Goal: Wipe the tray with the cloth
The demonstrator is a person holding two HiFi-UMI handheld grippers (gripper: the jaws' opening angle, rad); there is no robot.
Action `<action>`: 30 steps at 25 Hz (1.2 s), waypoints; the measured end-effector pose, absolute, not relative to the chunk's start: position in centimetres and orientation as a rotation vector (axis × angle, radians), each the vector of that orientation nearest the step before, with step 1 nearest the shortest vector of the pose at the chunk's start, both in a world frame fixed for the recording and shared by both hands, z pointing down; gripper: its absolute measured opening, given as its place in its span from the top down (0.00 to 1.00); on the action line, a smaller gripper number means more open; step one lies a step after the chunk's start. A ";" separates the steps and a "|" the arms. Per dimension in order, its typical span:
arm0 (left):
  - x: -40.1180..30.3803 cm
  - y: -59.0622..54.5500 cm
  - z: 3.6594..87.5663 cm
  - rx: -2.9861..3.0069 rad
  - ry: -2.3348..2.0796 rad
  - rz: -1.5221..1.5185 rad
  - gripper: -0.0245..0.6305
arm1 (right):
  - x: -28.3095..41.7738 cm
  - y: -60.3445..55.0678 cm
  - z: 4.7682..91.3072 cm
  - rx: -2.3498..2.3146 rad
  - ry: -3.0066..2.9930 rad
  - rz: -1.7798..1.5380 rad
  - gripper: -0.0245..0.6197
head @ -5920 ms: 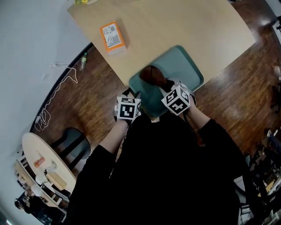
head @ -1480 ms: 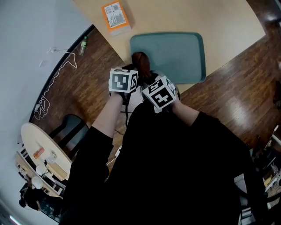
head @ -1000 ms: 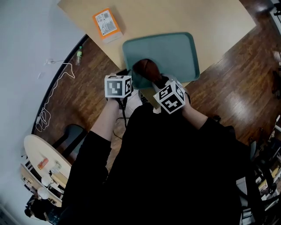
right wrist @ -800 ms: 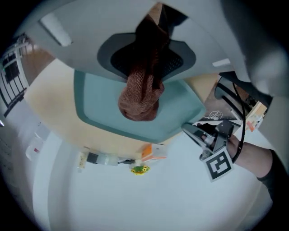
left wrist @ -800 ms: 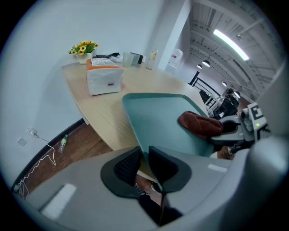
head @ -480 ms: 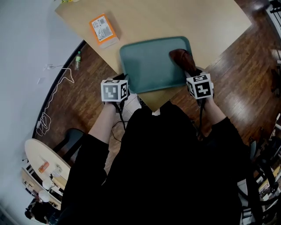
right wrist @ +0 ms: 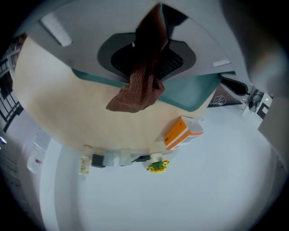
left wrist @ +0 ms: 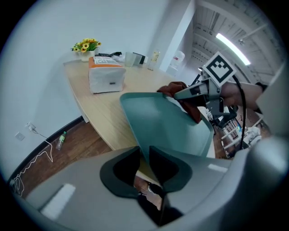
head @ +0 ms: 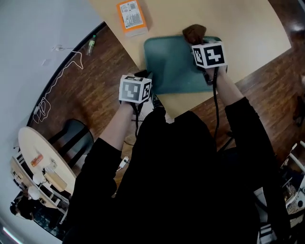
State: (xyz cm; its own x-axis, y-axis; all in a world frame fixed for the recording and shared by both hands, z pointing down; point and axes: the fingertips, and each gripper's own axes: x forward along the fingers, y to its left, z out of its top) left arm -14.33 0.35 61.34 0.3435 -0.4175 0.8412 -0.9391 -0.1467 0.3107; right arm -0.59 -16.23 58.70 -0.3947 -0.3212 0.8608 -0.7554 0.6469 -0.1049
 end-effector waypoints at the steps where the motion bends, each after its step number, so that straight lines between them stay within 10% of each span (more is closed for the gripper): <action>1: -14.3 0.4 61.4 1.729 -1.215 0.740 0.89 | -3.2 -15.5 59.0 0.785 -1.998 0.604 0.78; 11: -15.0 0.3 61.5 1.703 -1.211 0.498 0.91 | -14.9 -2.2 59.2 0.509 -2.124 0.875 0.78; 30: -14.7 0.4 61.6 1.716 -1.256 0.729 0.90 | 8.8 -5.2 59.1 0.898 -2.046 0.812 0.78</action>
